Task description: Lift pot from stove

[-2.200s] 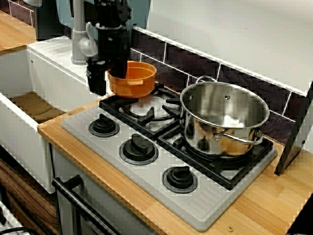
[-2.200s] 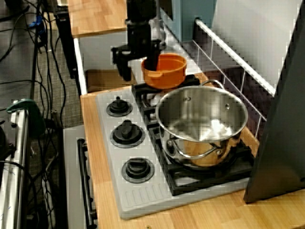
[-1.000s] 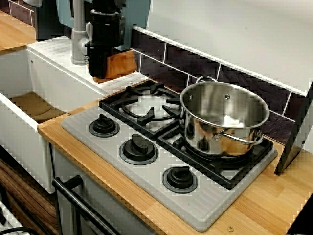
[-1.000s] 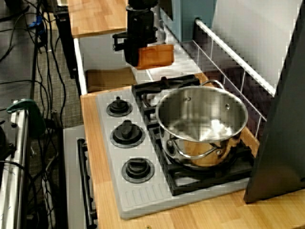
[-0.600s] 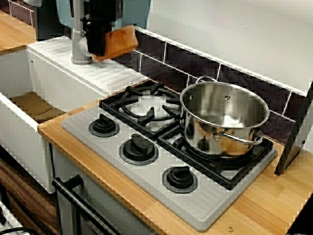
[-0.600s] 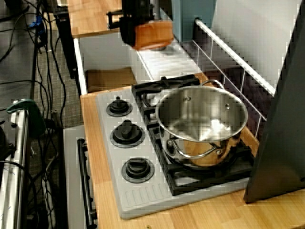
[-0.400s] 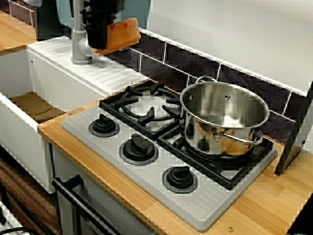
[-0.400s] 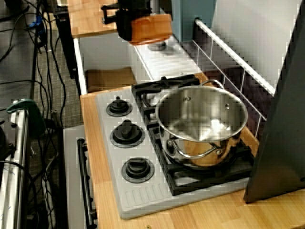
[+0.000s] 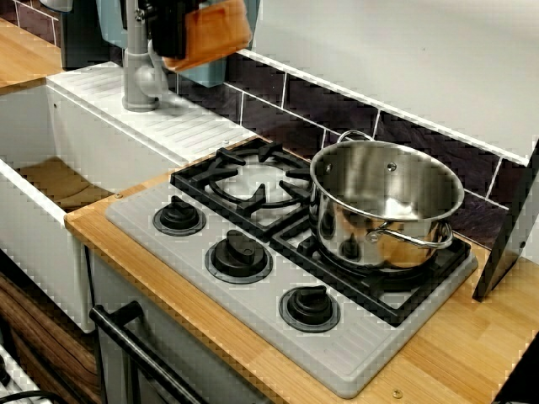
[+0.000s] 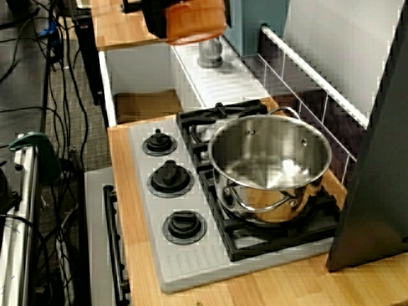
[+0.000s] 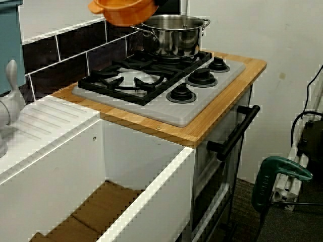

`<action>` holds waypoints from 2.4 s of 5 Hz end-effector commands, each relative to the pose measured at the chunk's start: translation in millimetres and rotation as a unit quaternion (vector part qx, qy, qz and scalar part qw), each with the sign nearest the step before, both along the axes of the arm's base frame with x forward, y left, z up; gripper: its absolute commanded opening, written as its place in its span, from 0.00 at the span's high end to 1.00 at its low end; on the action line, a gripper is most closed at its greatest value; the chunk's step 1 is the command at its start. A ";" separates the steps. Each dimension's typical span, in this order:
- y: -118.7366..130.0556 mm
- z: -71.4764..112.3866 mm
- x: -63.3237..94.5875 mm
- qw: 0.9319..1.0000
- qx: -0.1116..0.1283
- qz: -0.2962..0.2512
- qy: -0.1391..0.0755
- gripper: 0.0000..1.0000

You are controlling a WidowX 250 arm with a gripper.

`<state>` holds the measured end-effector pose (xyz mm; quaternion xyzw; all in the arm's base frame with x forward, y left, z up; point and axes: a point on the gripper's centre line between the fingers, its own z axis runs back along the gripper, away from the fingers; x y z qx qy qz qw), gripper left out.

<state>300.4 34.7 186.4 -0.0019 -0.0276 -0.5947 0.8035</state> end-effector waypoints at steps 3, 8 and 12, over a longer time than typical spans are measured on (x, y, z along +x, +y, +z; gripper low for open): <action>-20.8 50.5 -6.8 0.998 0.009 -0.004 -0.061 1.00; -27.9 71.7 -3.3 0.998 0.011 -0.011 -0.063 1.00; -26.4 77.2 -2.8 0.998 0.008 -0.009 -0.058 1.00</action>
